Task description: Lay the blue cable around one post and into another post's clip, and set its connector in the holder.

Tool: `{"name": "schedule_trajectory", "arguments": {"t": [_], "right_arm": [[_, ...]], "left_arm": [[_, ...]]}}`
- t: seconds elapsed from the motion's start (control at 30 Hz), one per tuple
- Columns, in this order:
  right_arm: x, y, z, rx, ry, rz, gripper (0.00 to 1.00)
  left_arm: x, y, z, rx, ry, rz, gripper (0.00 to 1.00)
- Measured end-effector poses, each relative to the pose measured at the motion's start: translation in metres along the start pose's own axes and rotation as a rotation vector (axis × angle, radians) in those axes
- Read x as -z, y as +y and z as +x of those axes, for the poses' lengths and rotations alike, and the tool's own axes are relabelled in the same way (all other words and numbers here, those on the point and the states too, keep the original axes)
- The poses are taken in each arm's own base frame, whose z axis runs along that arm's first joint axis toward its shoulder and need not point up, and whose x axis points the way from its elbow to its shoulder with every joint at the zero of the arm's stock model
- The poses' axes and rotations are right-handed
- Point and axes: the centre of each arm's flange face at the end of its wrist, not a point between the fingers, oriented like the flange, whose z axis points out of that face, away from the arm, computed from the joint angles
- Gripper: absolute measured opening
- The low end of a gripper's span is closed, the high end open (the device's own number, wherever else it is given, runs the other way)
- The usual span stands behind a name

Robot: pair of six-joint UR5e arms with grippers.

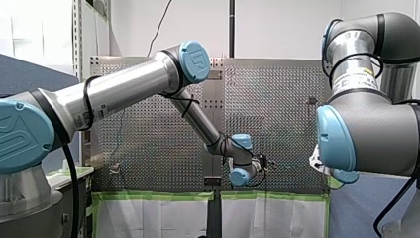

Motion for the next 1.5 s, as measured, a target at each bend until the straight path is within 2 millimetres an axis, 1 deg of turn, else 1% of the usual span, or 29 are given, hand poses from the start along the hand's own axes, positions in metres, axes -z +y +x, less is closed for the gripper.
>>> {"name": "schedule_trajectory", "arguments": {"t": [0.23, 0.47, 0.57, 0.77, 0.93, 1.07, 1.27, 1.5], "right_arm": [[-0.014, -0.003, 0.009, 0.0, -0.02, 0.048, 0.0], [-0.016, -0.009, 0.008, -0.002, -0.041, 0.105, 0.0], [-0.015, -0.01, 0.007, -0.002, -0.06, 0.127, 0.0], [-0.011, -0.013, 0.002, 0.011, -0.103, 0.149, 0.0], [-0.009, -0.012, 0.001, 0.019, -0.113, 0.142, 0.0], [-0.008, -0.012, 0.0, 0.023, -0.119, 0.138, 0.0], [-0.008, -0.009, 0.0, 0.041, -0.122, 0.121, 0.0], [-0.007, -0.002, 0.002, 0.052, -0.125, 0.099, 0.0]], "left_arm": [[0.0, 0.002, 0.001, 0.001, 0.004, -0.011, 0.0], [-0.002, 0.009, 0.002, 0.011, 0.011, -0.022, 0.0], [-0.001, 0.009, 0.003, 0.01, 0.017, -0.02, 0.0], [0.009, 0.003, 0.009, 0.002, 0.041, -0.005, 0.0], [0.021, 0.004, 0.018, -0.006, 0.071, 0.003, 0.0], [0.026, 0.006, 0.022, -0.009, 0.086, 0.002, 0.0], [0.024, 0.006, 0.02, -0.026, 0.086, 0.004, 0.0], [0.016, 0.003, 0.01, -0.038, 0.074, 0.007, 0.0]]}}
